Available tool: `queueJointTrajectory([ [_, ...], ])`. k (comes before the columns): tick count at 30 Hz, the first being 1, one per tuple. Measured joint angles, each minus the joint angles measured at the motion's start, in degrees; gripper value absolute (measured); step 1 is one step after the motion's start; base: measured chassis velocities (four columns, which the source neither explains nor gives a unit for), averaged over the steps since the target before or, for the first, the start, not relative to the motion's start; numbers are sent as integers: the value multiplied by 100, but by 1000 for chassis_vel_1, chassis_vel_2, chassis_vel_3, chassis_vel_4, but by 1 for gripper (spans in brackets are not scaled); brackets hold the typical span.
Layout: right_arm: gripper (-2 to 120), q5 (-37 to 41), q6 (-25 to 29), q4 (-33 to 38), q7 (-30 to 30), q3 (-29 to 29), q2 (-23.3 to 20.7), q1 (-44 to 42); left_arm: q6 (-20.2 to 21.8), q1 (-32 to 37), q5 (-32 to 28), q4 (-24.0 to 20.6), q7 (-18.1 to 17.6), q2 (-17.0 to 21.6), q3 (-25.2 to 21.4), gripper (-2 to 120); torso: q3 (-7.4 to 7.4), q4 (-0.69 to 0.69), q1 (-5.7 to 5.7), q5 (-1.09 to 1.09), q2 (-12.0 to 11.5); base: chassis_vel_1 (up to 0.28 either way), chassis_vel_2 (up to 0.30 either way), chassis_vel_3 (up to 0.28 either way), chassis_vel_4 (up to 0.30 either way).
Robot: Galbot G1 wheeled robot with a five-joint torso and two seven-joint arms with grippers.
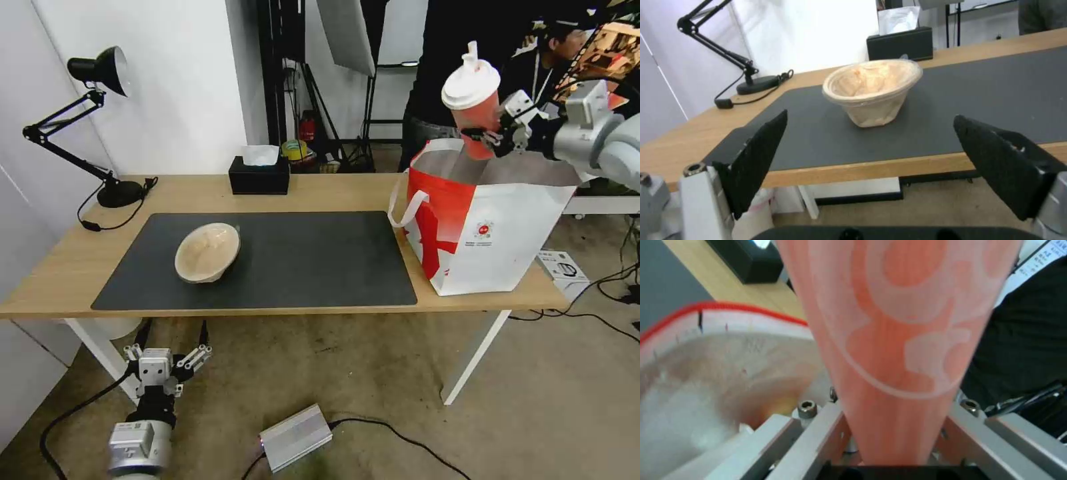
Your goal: Pick up the trash from the table and place it into the takeout bag.
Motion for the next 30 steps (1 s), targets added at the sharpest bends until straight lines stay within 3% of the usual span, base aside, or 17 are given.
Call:
queueJointTrajectory([
  [30, 6, -609, 362, -489, -702, 478, -125, -911, -8, -16, 24, 73, -6, -13, 31, 100, 0, 0, 0, 0, 0, 0, 0, 0, 0],
])
